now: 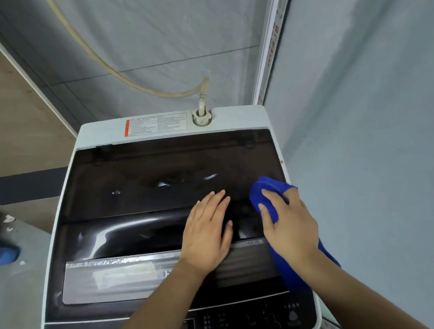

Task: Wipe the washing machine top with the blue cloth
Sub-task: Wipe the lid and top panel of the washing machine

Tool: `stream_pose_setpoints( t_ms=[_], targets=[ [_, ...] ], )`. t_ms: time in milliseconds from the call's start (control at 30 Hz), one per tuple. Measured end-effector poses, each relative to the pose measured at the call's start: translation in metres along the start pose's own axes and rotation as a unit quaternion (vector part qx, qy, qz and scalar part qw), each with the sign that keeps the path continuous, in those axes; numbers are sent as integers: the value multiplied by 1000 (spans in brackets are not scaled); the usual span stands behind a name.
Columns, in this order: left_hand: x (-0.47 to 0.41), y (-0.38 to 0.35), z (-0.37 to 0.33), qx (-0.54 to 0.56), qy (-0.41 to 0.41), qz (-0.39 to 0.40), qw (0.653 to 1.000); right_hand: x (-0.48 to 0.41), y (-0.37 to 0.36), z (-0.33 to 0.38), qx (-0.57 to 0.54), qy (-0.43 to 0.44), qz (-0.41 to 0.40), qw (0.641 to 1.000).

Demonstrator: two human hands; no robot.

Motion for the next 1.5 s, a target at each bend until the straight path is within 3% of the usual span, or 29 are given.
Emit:
stream_pose_setpoints(
  t_ms=[267, 533, 800, 1000, 1133, 1367, 1500],
  targets=[
    [6, 14, 30, -4, 42, -22, 999, -93, 16, 49, -36, 12, -27, 999],
    [4, 13, 34, 24, 49, -24, 998, -33, -8, 53, -24, 61, -6, 998],
    [6, 14, 34, 31, 51, -32, 998, -151, 18, 89, -57, 27, -36, 997],
    [6, 16, 34, 37, 42, -35, 998, -70, -3, 82, -24, 105, -11, 994],
    [8, 13, 36, 43, 46, -24, 998, -36, -14, 73, -27, 68, -3, 997],
    [16, 25, 44, 29, 14, -11, 999, -126, 8, 106, -83, 22, -36, 996],
    [31, 38, 75, 2, 32, -17, 999, -116, 5, 112, -86, 30, -27, 996]
  ],
)
Point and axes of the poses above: each hand's wrist, its own x-axis away from the middle knuckle, its own y-axis out of the back of the hand, z = x × y, the point moved 9 cm from there along -x, towards the middle knuckle, and after that the axes turned 11 degrees about z, right-handed, at the moved point
